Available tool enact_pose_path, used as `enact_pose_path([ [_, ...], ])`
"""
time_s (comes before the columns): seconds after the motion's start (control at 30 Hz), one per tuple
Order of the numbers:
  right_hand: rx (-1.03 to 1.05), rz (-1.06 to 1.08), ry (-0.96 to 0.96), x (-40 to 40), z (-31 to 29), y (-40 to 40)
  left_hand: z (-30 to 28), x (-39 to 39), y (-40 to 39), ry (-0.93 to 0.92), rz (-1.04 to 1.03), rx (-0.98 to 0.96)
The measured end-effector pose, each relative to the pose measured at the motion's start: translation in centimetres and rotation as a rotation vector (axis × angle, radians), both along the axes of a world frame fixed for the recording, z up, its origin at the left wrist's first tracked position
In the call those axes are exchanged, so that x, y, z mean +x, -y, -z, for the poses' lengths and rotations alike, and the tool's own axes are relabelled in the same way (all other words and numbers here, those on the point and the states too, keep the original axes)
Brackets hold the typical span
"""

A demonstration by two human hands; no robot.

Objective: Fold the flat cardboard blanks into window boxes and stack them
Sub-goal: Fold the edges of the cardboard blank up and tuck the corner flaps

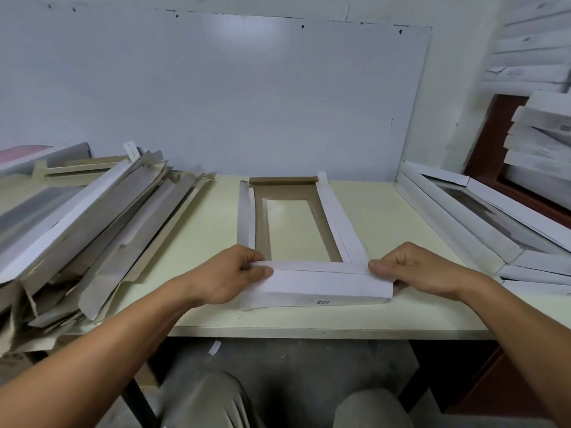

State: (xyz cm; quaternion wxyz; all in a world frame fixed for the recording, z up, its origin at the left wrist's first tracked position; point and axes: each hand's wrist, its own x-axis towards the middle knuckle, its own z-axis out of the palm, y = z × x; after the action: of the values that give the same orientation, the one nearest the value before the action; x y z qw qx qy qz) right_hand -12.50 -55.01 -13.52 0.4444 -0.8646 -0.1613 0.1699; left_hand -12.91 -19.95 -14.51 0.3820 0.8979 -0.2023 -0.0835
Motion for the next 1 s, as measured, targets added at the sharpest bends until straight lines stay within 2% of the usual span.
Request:
enact_pose_path([
  [0.13,-0.086,0.107,0.146,0.6,1.0,-0.6,0.4,0.5,0.6,-0.076,-0.119,-0.047],
  [0.23,-0.194,0.152,0.287,0.9,2.1,-1.6,0.5,0.3,1.1,-0.085,-0.166,0.027],
  [0.33,-0.410,0.070,0.525,0.3,2.2,-2.3,0.6,0.3,1.1,-0.049,-0.197,0.169],
  [0.43,-0.528,-0.110,0.548,-0.2,1.8,-2.5,0.6,0.4,1.3,-0.034,-0.215,0.263],
  [0.5,-0.667,-0.199,0.577,-0.3,1.9,-2.9,0.7,0.1,1.8,0.046,-0.217,0.394],
  [0.57,-0.776,-0.228,0.606,-0.5,2.2,-3.6,0.9,-0.3,2.4,0.255,-0.210,0.512],
  [0.63,-0.778,-0.214,0.604,-1.0,2.2,-4.5,1.1,-1.0,2.9,0.408,-0.139,0.461],
  [0.7,-0.727,-0.206,0.597,-1.9,2.2,-5.8,0.9,-1.9,3.5,0.403,0.033,0.322],
  [0.77,-0.665,-0.210,0.612,-2.8,2.2,-7.8,1.1,-2.9,4.4,0.392,0.185,0.313],
  [0.9,-0.564,-0.245,0.669,-4.0,3.0,-11.0,2.0,-4.0,4.9,0.415,0.242,0.262],
  [1.0,-0.445,-0.392,0.524,-3.4,2.5,-9.8,2.2,-4.4,3.1,0.416,0.277,0.236],
])
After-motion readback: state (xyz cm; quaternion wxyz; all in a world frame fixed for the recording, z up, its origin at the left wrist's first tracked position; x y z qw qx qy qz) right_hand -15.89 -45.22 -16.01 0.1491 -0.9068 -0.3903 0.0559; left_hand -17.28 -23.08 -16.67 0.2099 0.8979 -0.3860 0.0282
